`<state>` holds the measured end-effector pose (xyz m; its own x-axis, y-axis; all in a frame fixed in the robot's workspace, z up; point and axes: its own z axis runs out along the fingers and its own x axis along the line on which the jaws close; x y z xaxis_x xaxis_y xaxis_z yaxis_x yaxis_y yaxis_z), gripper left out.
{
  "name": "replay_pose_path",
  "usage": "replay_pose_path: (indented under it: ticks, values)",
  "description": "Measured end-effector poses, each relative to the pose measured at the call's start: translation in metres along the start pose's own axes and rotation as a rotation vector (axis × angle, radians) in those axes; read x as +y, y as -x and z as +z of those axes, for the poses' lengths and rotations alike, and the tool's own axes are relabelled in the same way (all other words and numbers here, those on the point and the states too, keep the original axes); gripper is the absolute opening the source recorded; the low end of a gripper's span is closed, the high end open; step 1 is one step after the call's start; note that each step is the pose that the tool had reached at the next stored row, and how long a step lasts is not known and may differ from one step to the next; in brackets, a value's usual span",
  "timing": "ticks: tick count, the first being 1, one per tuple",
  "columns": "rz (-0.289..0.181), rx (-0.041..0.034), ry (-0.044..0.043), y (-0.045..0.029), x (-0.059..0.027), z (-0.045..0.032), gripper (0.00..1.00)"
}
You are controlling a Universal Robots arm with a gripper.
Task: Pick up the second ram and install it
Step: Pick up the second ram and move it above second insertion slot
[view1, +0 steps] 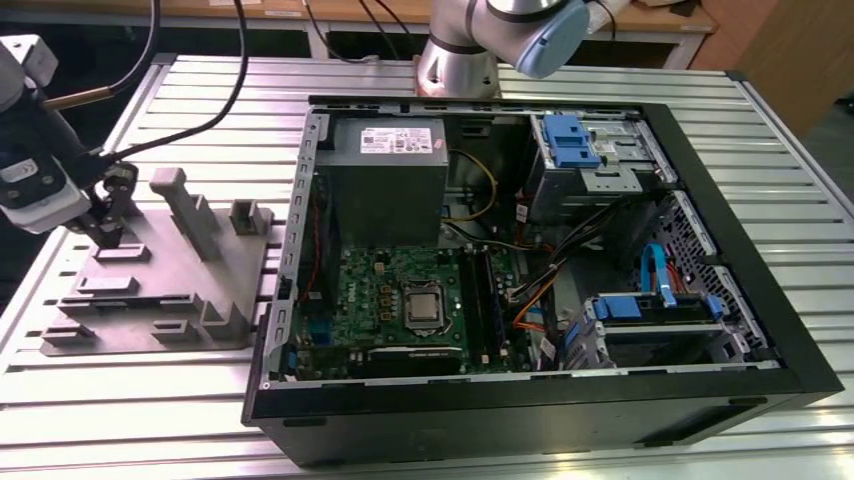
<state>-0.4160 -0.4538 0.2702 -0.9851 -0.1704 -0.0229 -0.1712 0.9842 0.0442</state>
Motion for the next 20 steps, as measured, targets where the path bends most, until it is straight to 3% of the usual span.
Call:
replay_pose_path:
  ticks: [20]
  values:
    - [-0.363,0.0161,0.0083,-0.0001,-0.0003,0.0059,0.1]
